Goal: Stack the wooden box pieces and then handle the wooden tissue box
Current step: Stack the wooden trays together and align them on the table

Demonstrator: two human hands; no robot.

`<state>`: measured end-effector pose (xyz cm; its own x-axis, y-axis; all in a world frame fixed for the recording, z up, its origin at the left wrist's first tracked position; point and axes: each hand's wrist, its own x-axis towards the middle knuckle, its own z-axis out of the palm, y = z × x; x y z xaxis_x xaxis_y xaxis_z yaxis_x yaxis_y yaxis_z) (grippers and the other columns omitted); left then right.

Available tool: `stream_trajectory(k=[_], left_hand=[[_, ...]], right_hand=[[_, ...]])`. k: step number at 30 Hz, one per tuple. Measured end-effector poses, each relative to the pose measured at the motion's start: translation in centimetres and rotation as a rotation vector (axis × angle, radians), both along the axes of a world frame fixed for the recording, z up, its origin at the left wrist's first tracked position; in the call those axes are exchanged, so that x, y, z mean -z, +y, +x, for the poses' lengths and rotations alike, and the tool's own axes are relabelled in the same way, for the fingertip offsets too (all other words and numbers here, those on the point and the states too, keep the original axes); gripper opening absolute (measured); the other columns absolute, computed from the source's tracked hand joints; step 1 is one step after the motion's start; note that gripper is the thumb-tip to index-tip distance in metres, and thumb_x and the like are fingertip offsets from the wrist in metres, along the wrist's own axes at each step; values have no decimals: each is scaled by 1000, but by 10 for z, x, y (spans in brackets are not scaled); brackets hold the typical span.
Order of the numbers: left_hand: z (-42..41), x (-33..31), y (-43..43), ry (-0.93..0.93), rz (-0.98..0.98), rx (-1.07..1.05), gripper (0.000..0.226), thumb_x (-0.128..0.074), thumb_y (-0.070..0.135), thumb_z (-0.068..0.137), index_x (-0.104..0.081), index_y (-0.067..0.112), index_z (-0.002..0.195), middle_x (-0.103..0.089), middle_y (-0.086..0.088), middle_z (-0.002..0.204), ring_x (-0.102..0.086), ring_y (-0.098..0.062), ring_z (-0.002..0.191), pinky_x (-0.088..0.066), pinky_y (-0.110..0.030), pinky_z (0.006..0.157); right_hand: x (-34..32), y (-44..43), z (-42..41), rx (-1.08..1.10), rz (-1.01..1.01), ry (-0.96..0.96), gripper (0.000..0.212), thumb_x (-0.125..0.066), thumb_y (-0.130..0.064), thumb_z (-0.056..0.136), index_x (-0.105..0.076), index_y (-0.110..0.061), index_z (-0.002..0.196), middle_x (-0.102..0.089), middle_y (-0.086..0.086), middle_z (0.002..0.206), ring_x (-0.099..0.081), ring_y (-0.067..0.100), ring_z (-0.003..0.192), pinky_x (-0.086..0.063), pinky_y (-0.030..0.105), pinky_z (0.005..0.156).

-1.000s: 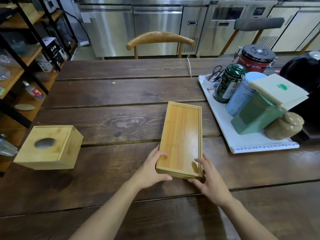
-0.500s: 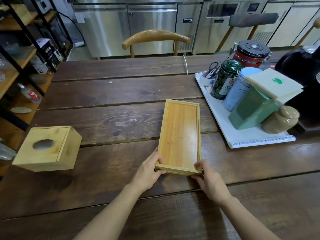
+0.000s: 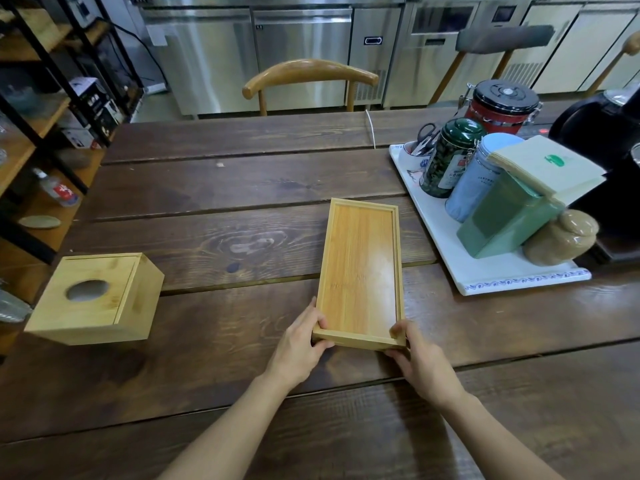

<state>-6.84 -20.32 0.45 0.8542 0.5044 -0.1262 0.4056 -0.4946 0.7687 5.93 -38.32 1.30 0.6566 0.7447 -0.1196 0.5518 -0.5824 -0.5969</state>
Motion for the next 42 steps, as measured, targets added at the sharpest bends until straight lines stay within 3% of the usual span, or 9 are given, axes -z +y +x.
stream_trajectory(k=[2, 6, 10, 14, 17, 23, 34, 37, 42], left_hand=[[-2, 0, 0, 6, -18, -6, 33, -69, 14, 82, -43, 32, 92, -38, -3, 150, -36, -21, 138, -33, -29, 104], [-11, 5, 4, 2, -187, 37, 83, -74, 38, 75, -21, 35, 139, -34, 11, 145, -35, -7, 133, -30, -30, 110], [-8, 1, 5, -70, -498, -67, 79, -61, 61, 74, -25, 39, 141, -41, 22, 135, -38, -3, 131, -29, -30, 110], [20, -14, 12, -113, -690, -213, 63, -46, 49, 88, -29, 28, 145, -42, 9, 143, -40, -6, 127, -29, -31, 109], [38, -13, 20, -147, -749, -328, 52, -39, 39, 96, -30, 26, 146, -41, 3, 147, -39, -8, 127, -28, -31, 106], [55, -1, 15, -212, -851, -391, 41, -34, 22, 100, -38, 28, 141, -61, 17, 109, -59, -1, 99, -47, -22, 78], [118, 16, 13, -243, -855, -445, 44, -40, 31, 98, -39, 34, 141, -51, 4, 142, -47, -15, 129, -34, -45, 112], [141, 21, 14, -256, -863, -438, 43, -40, 30, 97, -40, 34, 140, -52, 4, 141, -48, -15, 129, -35, -45, 112], [171, 20, 14, -262, -864, -450, 46, -40, 33, 97, -35, 35, 142, -46, 6, 145, -44, -16, 131, -33, -45, 113]], right_hand=[[0, -1, 1, 2, 10, 13, 42, -67, -17, 82, -44, -11, 117, -64, 6, 106, -66, 29, 91, -51, 34, 74], [-12, -3, 0, 79, 165, 358, 83, -73, -30, 74, -23, -20, 139, -38, -18, 130, -43, -5, 118, -36, 16, 100], [-19, 10, 4, 348, 389, 677, 66, -59, -24, 86, -27, -13, 142, -38, 1, 143, -40, 2, 121, -32, 20, 100], [-23, 29, 11, 420, 427, 748, 38, -53, -27, 90, -44, -21, 126, -52, -11, 117, -51, 1, 101, -37, 21, 89], [-18, 37, 15, 407, 425, 757, 24, -52, -30, 90, -48, -30, 113, -58, -5, 114, -54, 6, 104, -41, 20, 77], [-12, 38, 22, 421, 364, 716, 37, -46, -19, 93, -48, -17, 130, -59, 1, 123, -54, 18, 114, -43, 42, 101], [-16, 47, 109, 376, 204, 710, 28, -42, -11, 95, -58, -10, 118, -64, 0, 103, -58, 15, 94, -46, 27, 79], [-24, 51, 136, 353, 163, 699, 26, -41, -7, 95, -60, -19, 82, -60, -6, 77, -54, 4, 69, -40, 13, 58], [-28, 55, 169, 345, 116, 663, 27, -43, -8, 94, -59, -20, 75, -60, -2, 74, -55, 14, 70, -46, 29, 67]])
